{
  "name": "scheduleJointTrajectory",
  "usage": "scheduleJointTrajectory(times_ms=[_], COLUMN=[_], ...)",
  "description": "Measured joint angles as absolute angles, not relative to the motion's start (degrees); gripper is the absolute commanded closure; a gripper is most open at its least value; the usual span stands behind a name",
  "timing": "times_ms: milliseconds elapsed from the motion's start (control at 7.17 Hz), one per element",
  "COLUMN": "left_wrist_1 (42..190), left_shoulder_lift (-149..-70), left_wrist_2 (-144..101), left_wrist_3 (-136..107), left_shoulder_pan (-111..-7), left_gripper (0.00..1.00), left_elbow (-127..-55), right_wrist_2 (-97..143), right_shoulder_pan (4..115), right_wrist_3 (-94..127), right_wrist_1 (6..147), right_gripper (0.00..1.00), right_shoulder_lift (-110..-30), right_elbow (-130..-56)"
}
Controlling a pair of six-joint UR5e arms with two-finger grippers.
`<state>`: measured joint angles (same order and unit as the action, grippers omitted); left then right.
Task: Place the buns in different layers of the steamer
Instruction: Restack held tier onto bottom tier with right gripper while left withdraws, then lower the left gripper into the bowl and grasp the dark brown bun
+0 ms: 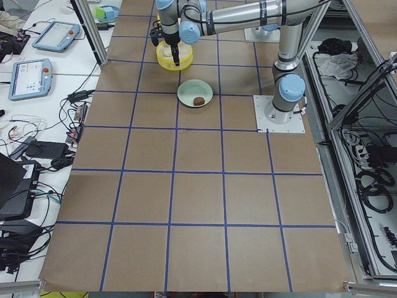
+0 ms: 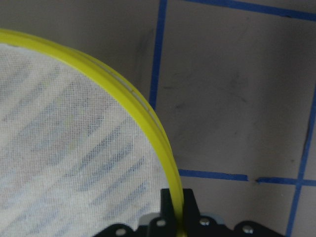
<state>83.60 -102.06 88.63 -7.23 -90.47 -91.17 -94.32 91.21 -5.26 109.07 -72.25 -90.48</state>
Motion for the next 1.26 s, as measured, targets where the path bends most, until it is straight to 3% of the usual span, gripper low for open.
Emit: scheduleJointTrajectory(times_ms=[558,1256], left_wrist_1=[87.0,87.0], left_shoulder_lift=[-100.4,-102.8], left_wrist_2=[92.4,91.1], left_wrist_3=[-0.4,-1.0], left_shoulder_pan=[-82.1,-80.7], left_gripper=[0.00,0.00], left_elbow=[-98.4,-102.3], right_wrist_2=[-93.8,-92.9], right_shoulder_pan=[97.5,98.3], right_wrist_3=[2.8,3.1], right_wrist_1=[114.2,115.3], right_gripper=[1.00,1.00], right_shoulder_lift=[-67.3,-66.1], right_elbow=[-90.5,-90.5])
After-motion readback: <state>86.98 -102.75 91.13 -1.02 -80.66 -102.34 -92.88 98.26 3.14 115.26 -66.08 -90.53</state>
